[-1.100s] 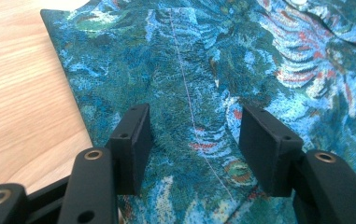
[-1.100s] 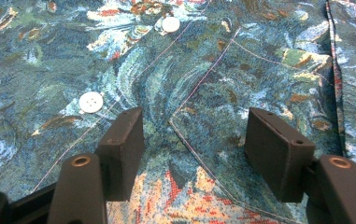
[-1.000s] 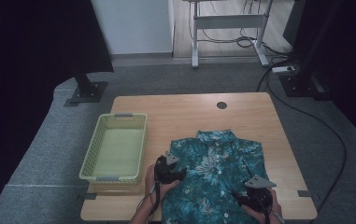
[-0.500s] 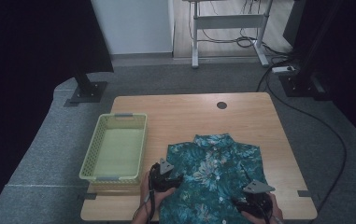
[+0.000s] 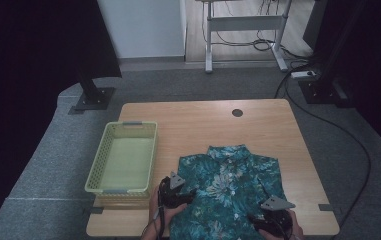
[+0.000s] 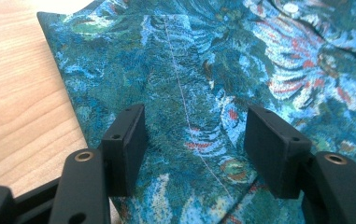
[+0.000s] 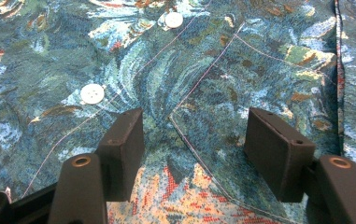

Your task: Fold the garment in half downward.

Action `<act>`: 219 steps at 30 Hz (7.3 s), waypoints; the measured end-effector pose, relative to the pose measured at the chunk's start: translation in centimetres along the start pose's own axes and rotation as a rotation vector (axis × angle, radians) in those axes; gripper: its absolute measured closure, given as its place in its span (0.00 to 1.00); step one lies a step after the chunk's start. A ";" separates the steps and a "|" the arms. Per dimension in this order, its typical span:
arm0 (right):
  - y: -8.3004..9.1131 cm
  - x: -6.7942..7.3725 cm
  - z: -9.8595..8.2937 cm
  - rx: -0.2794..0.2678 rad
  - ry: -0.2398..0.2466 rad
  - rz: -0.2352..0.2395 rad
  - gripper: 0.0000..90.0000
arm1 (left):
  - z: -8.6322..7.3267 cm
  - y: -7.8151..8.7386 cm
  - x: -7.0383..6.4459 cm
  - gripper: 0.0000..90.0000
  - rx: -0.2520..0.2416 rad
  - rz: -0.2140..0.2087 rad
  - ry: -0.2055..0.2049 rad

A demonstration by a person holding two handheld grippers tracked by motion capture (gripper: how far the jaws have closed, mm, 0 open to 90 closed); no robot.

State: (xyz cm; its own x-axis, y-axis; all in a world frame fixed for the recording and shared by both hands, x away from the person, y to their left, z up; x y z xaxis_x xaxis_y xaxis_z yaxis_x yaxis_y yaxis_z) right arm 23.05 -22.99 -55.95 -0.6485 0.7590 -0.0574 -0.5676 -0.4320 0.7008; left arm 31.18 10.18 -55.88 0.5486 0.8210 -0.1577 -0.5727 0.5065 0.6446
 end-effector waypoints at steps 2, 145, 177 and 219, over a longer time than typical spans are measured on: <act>0.0 0.0 0.0 0.000 0.003 0.002 0.41 | 0.2 0.1 0.1 0.43 0.004 -0.005 0.004; 1.8 -4.2 1.9 -0.097 -0.054 -0.051 0.47 | 8.7 -4.8 5.1 0.99 -0.037 -0.006 0.020; -0.1 -10.9 3.1 -0.058 -0.083 -0.066 0.46 | 8.8 -5.2 4.3 0.99 -0.021 -0.026 0.014; -4.5 -15.5 7.7 0.009 -0.086 -0.082 0.45 | 9.1 -4.9 4.1 0.99 -0.022 -0.022 0.007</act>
State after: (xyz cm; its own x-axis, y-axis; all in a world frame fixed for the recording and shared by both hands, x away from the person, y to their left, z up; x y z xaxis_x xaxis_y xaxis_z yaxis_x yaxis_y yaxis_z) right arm 39.52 -29.02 -52.74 -0.5540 0.8308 -0.0532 -0.6118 -0.3629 0.7029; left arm 41.76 8.72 -52.89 0.5571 0.8114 -0.1772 -0.5736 0.5302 0.6244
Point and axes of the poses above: each handheld gripper's, and its own axes: y roughly backward along the jaws, z roughly out of its top, x roughly to its left, the point moved 1 cm from there along -y, roughly forward along the jaws, and after that the axes turned 6 degrees about y, right-handed, at the moved point
